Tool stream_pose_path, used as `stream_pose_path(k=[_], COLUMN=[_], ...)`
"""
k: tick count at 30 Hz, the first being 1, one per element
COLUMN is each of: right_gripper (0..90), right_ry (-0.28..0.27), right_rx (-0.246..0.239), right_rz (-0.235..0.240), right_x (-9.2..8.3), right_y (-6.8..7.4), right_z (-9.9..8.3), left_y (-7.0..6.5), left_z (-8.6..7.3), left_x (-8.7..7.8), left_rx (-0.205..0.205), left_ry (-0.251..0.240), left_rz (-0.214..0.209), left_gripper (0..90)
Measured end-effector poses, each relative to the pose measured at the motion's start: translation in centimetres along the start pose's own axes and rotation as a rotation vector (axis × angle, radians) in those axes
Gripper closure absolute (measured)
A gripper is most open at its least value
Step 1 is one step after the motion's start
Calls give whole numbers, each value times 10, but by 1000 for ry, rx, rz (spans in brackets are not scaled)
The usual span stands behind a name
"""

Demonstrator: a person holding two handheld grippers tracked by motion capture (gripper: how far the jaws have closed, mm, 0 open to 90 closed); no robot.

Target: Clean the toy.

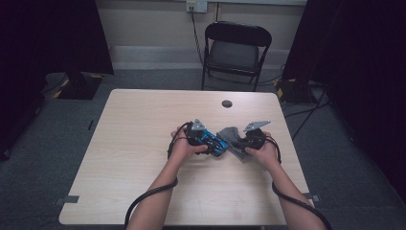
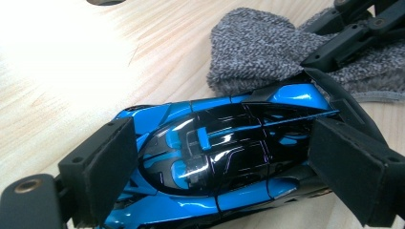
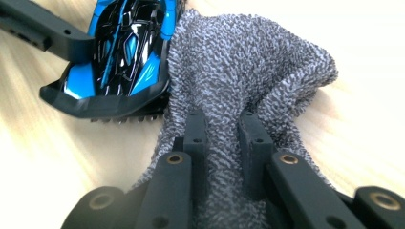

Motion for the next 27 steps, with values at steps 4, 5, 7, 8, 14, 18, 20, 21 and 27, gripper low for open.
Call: stream_pose_path(k=[4,5,7,8,14,18,20,21,27], right_gripper=[766,766,766,766,766,766,766,766,766], right_ry=[5,6,5,5,1,3,4,6,9], right_rx=[-3,-1,0,0,2,0,2,0,3], right_rz=[1,0,2,1,8,11,11,13,26], right_x=[-5,-6,-7,-9,-19,-25,-26,-28,-39], right_y=[1,1,1,1,4,5,5,5,9], right_z=[-4,-4,-5,-7,-15,-20,-21,-22,-31], left_y=[0,0,0,0,0,0,0,0,0], left_z=[0,0,0,0,0,1,1,1,1], left_x=[0,0,0,0,0,1,0,0,0], left_rx=[-1,-2,-2,-1,-3,-3,-3,-3,-2], left_ry=[3,2,1,1,4,9,11,11,18], left_rz=[-1,0,1,2,-1,0,0,0,0], left_gripper=[97,97,97,97,97,97,97,97,97])
Point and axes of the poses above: each handheld gripper's, and its own axes: x roughly forward along the jaws, z roughly out of its top, y roughly to its left, the point moved 8 cm from there along x, roughly forward along the jaws, and after that the axes turned 4 degrees about -y, right-handed, at the moved point
